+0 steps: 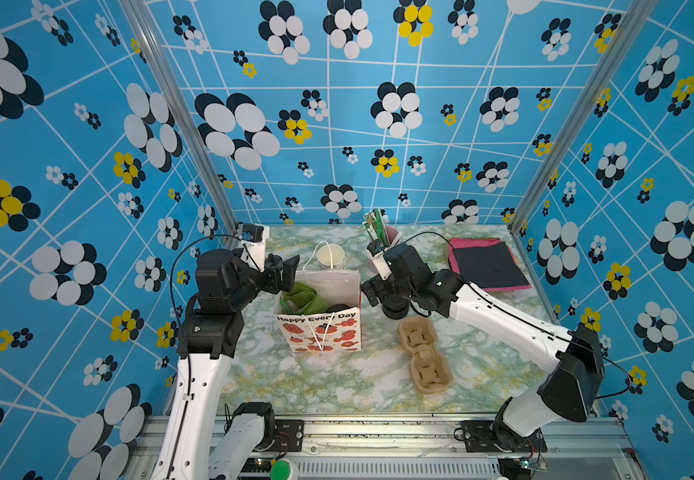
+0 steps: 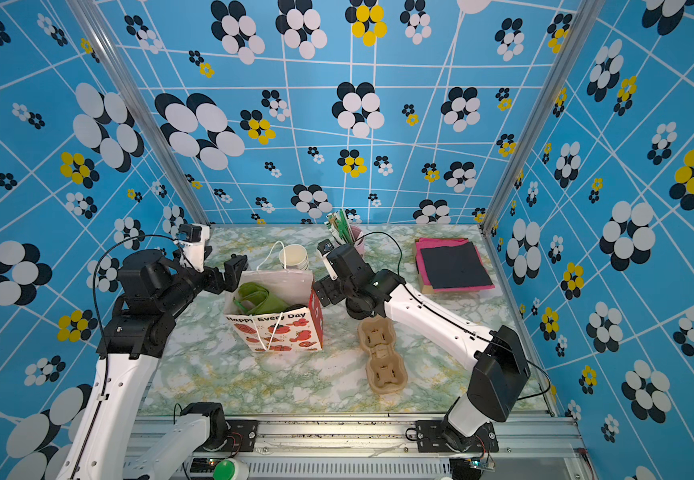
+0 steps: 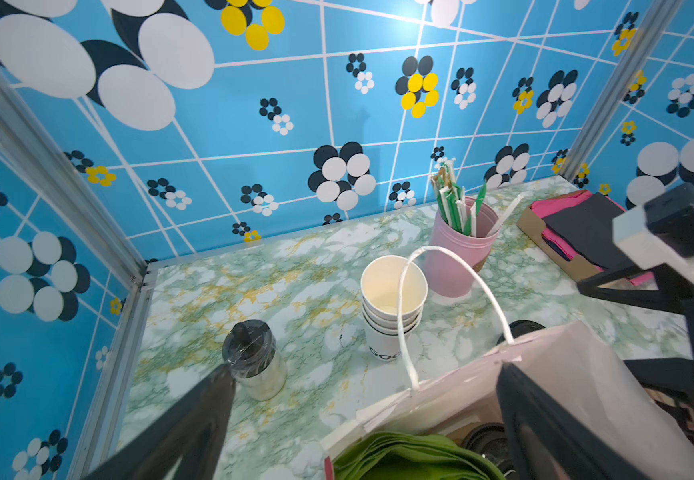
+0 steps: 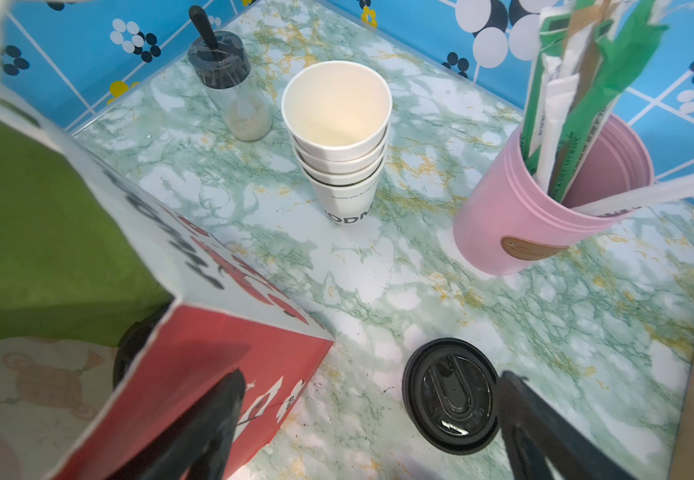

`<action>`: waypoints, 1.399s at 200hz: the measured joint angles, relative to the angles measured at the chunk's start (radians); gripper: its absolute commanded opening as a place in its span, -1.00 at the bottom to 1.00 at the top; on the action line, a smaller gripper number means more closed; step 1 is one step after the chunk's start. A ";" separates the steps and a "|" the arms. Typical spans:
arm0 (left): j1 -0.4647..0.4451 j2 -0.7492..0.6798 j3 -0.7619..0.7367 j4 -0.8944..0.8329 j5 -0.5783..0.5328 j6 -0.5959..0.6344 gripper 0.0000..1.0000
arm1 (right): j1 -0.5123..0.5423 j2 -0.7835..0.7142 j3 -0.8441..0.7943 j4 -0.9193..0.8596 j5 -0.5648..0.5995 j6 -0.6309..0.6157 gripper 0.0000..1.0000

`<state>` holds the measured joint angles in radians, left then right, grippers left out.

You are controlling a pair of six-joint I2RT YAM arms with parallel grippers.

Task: Pack the takeout coffee

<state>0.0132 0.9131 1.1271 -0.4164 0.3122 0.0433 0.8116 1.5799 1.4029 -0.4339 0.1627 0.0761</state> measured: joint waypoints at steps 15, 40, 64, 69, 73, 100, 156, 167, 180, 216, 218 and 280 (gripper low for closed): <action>0.028 0.016 0.000 0.000 -0.018 -0.025 0.98 | -0.023 -0.029 -0.032 0.005 0.010 0.004 0.94; 0.096 0.042 -0.004 0.008 -0.036 -0.073 0.99 | -0.080 -0.090 -0.097 0.027 0.029 0.011 0.95; 0.168 0.056 -0.045 0.053 -0.043 -0.132 0.98 | -0.156 -0.148 -0.169 0.065 0.044 0.018 0.95; 0.181 0.060 -0.057 0.063 -0.044 -0.142 0.99 | -0.174 -0.159 -0.187 0.079 0.045 0.019 0.95; 0.194 0.066 -0.070 0.074 -0.045 -0.156 0.99 | -0.190 -0.169 -0.201 0.089 0.047 0.022 0.96; 0.251 0.101 -0.171 0.143 -0.063 -0.225 0.98 | -0.309 -0.225 -0.314 0.156 0.051 0.039 0.98; 0.269 0.204 -0.396 0.347 -0.161 -0.316 0.98 | -0.609 -0.291 -0.550 0.315 0.037 0.079 0.99; 0.269 0.233 -0.440 0.402 -0.185 -0.325 0.99 | -0.658 -0.297 -0.594 0.351 0.038 0.084 0.99; 0.269 0.266 -0.483 0.466 -0.212 -0.336 0.98 | -0.708 -0.296 -0.639 0.393 0.038 0.090 0.99; 0.246 0.355 -0.587 0.676 -0.320 -0.319 0.98 | -0.792 -0.267 -0.734 0.520 0.043 0.088 0.99; 0.243 0.359 -0.590 0.683 -0.323 -0.318 0.98 | -0.793 -0.263 -0.739 0.530 0.044 0.086 0.99; 0.138 0.493 -0.625 0.876 -0.463 -0.223 0.98 | -0.799 -0.138 -0.853 0.810 0.033 0.022 0.99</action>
<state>0.1516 1.4059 0.5018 0.4599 -0.1513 -0.1795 0.0124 1.4418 0.5495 0.3759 0.1955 0.0978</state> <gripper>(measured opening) 0.992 0.992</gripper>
